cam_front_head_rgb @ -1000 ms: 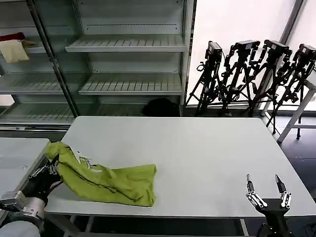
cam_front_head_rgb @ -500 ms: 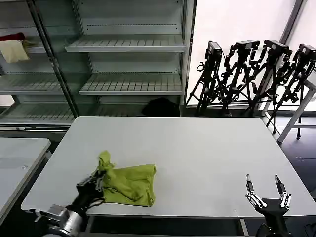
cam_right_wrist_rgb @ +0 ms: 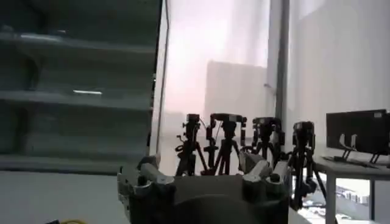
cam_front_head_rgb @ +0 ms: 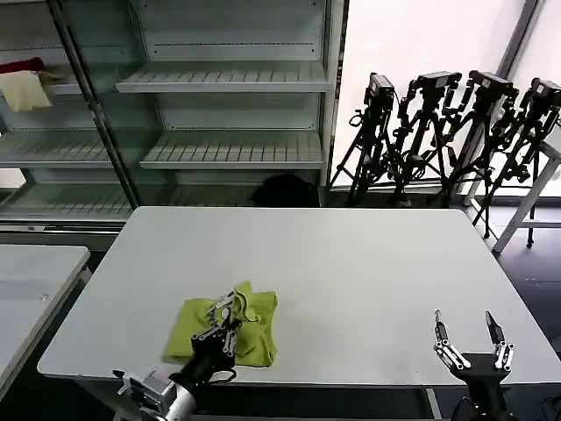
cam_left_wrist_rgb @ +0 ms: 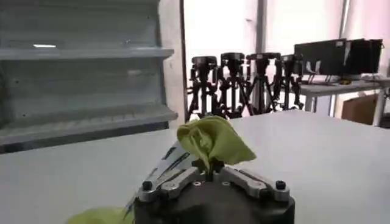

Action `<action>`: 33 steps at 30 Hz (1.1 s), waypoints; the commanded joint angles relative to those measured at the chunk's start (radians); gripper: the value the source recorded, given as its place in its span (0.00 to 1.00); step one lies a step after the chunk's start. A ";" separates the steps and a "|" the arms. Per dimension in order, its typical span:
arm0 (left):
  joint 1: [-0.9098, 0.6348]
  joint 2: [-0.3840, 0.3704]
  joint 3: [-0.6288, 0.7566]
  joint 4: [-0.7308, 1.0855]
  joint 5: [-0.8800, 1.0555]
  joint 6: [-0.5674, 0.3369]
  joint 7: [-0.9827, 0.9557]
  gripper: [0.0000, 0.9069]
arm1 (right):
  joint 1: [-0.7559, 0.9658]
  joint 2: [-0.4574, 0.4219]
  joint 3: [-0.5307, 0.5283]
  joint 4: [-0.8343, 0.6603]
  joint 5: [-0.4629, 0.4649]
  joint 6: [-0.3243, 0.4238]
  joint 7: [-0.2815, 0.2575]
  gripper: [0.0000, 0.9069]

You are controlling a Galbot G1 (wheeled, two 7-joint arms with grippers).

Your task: Fold and organize the clothes.

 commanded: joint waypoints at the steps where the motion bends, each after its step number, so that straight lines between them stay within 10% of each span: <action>1: -0.115 0.012 0.100 0.029 0.021 0.053 -0.016 0.02 | 0.001 0.003 -0.002 0.004 -0.007 0.000 -0.001 1.00; 7: -0.149 0.011 0.104 0.066 0.024 0.065 -0.023 0.07 | 0.004 0.006 -0.006 0.009 -0.011 -0.003 -0.004 1.00; 11: -0.170 0.003 0.111 0.079 0.024 0.076 -0.031 0.61 | 0.007 0.009 -0.008 0.012 -0.017 -0.005 -0.005 1.00; 14: -0.184 0.000 0.120 0.091 0.027 0.077 -0.032 0.68 | 0.006 0.009 -0.009 0.012 -0.017 -0.004 -0.005 1.00; 15: -0.187 -0.002 0.123 0.094 0.028 0.078 -0.034 1.00 | 0.006 0.009 -0.009 0.012 -0.018 -0.004 -0.005 1.00; 33: -0.117 0.000 0.136 -0.111 0.042 0.110 -0.059 1.00 | 0.017 0.013 -0.016 0.005 -0.020 -0.006 -0.005 1.00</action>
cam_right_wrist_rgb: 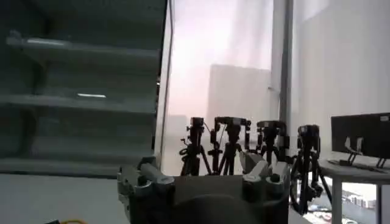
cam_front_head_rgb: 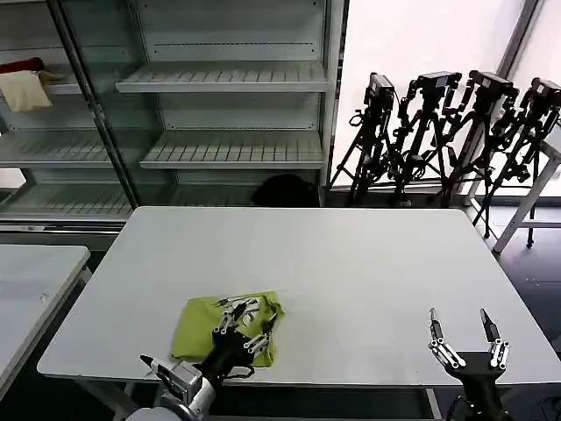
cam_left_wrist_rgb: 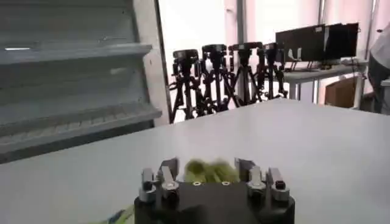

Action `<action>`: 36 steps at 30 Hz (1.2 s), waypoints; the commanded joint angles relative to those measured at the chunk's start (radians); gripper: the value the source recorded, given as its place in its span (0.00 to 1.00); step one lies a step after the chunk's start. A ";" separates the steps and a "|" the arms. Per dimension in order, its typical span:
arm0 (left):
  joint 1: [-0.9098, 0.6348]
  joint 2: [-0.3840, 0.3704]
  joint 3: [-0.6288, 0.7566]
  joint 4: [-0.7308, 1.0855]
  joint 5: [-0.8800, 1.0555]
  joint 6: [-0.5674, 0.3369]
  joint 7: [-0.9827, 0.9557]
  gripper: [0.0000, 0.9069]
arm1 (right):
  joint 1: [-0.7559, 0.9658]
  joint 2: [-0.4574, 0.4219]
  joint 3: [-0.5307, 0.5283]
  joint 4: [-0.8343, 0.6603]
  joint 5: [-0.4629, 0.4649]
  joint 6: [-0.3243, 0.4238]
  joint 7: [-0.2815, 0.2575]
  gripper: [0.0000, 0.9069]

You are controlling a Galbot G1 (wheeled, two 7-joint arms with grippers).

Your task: Fold and organize the clothes.

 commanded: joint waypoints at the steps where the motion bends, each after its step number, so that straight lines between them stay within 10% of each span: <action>1: -0.013 -0.017 0.013 -0.114 0.003 0.031 -0.058 1.00 | 0.001 0.001 -0.001 0.001 -0.001 -0.002 -0.001 1.00; 17: 0.182 -0.023 -0.419 0.040 -0.261 0.092 -0.105 1.00 | -0.007 -0.011 0.007 -0.005 0.003 0.009 0.002 1.00; 36: 0.151 -0.062 -0.420 0.127 -0.463 0.103 -0.039 1.00 | -0.009 -0.012 0.006 -0.003 0.000 0.007 -0.001 1.00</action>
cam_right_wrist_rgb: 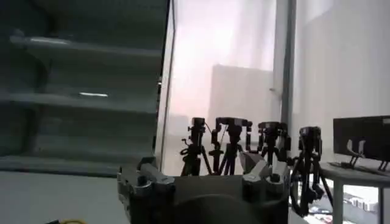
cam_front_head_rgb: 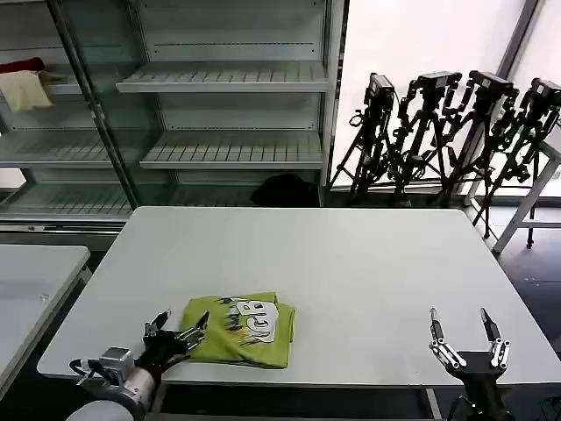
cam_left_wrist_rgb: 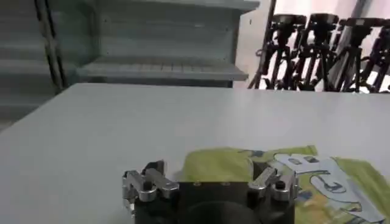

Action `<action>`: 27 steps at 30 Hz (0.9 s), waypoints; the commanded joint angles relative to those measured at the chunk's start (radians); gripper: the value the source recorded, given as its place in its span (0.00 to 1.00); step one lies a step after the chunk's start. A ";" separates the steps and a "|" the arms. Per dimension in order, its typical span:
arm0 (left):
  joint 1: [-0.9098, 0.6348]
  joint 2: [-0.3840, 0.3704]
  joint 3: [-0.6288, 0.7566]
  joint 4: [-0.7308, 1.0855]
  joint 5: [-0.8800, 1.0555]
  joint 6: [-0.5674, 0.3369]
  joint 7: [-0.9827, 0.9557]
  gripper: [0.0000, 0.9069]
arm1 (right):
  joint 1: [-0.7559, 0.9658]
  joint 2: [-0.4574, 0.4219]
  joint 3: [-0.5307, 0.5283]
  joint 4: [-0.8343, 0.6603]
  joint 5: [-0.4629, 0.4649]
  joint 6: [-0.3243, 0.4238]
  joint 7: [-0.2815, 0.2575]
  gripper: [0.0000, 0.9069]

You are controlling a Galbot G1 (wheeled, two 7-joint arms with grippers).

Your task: Fold and organize the clothes.

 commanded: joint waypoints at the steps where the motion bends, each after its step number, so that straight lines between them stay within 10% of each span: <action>1: 0.016 -0.020 -0.045 0.052 -0.149 0.003 0.051 1.00 | -0.003 0.000 0.001 0.000 -0.001 0.001 0.000 1.00; 21: 0.005 -0.045 -0.034 0.120 -0.154 -0.034 0.114 1.00 | -0.004 0.001 0.001 -0.002 0.000 0.008 0.002 1.00; 23: 0.007 -0.051 -0.023 0.114 -0.120 -0.052 0.127 0.86 | -0.003 0.001 0.002 -0.001 0.000 0.007 0.001 1.00; 26: 0.009 -0.052 -0.009 0.114 -0.086 -0.075 0.134 0.02 | -0.002 0.001 0.001 -0.003 0.000 0.008 0.002 1.00; 27: 0.009 -0.052 -0.005 0.114 -0.080 -0.080 0.132 0.00 | -0.002 0.002 0.001 -0.003 0.000 0.007 0.002 1.00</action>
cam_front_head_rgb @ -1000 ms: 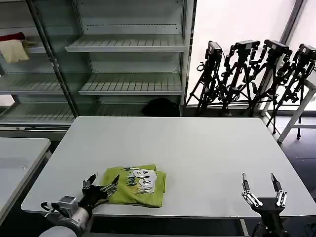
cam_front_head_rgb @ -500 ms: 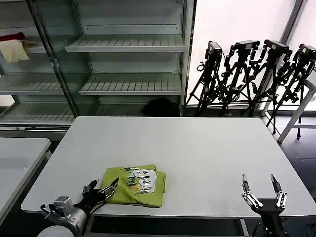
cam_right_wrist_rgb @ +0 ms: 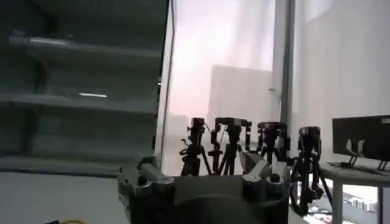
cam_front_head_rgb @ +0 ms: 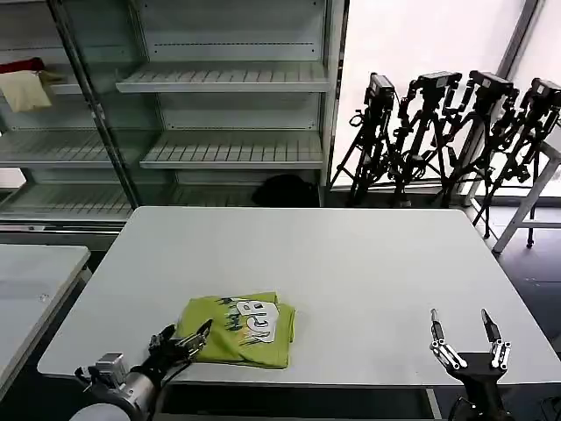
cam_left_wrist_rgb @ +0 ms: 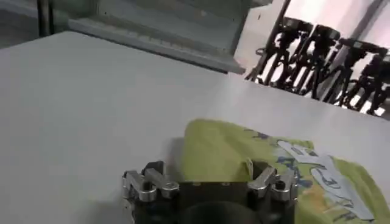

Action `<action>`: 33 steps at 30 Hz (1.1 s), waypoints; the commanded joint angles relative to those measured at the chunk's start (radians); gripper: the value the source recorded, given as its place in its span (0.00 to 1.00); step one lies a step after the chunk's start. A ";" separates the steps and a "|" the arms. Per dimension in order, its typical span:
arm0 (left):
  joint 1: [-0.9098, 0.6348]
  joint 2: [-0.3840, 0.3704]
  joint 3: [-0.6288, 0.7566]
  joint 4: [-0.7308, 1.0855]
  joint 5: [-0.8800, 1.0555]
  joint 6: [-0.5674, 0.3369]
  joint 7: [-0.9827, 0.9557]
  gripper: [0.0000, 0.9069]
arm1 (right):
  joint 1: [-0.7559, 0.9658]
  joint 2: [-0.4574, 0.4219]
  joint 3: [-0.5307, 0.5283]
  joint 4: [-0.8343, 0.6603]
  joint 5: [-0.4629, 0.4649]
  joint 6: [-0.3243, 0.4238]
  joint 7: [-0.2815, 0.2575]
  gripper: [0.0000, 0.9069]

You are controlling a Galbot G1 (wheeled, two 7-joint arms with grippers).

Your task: Fold and organize the clothes.

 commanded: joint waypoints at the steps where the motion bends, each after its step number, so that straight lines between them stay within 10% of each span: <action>1: 0.004 -0.004 0.024 0.019 0.064 -0.046 0.023 0.00 | 0.000 0.001 0.000 -0.001 0.001 0.000 0.001 1.00; 24: 0.012 0.054 0.028 -0.048 0.062 -0.086 -0.011 0.00 | 0.015 0.002 -0.001 0.000 0.003 0.000 0.003 1.00; 33: 0.026 0.133 -0.249 -0.057 -0.058 -0.064 -0.009 0.00 | 0.036 -0.001 -0.002 0.006 0.006 -0.011 0.003 1.00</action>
